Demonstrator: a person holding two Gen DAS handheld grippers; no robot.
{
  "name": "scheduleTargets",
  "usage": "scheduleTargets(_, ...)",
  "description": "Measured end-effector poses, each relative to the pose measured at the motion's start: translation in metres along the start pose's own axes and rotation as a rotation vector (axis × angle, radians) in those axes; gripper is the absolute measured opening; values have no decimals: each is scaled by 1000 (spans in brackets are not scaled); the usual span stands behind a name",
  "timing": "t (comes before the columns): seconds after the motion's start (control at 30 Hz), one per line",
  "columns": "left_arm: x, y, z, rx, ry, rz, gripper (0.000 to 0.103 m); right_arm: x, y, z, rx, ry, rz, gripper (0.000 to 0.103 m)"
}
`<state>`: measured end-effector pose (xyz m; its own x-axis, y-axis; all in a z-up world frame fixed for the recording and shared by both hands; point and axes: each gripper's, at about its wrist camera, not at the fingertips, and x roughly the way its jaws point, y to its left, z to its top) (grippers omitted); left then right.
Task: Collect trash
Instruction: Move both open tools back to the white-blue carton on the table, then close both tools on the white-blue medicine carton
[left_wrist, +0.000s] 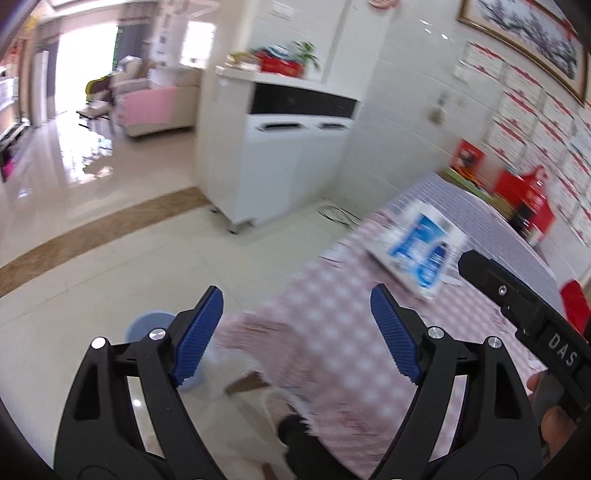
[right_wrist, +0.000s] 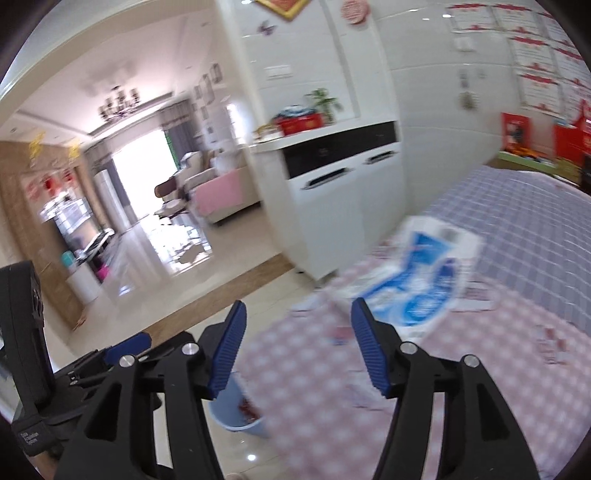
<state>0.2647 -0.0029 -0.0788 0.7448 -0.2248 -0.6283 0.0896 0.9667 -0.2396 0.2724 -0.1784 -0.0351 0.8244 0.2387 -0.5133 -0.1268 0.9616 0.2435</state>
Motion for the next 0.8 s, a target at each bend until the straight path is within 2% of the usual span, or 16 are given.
scheduleTargets(0.13,24,-38,-7,22,62,-62,81,-8,-53,4,31,6,-78,59)
scheduleTargets(0.33,67,-76,-17,-12,159,-121,81,-9,-106,2,59,36,-128,59)
scheduleTargets(0.43,90,-86,-15,-62,188,-139,81,-1,-129,4,71,54,-144,59)
scheduleTargets(0.57,118,-95,-6,-123,197,-129,81,19,-155,10,76,78,-154,59)
scheduleTargets(0.8,151,-108,3,-111,196,-80,81,67,-188,21,128,121,-130,59)
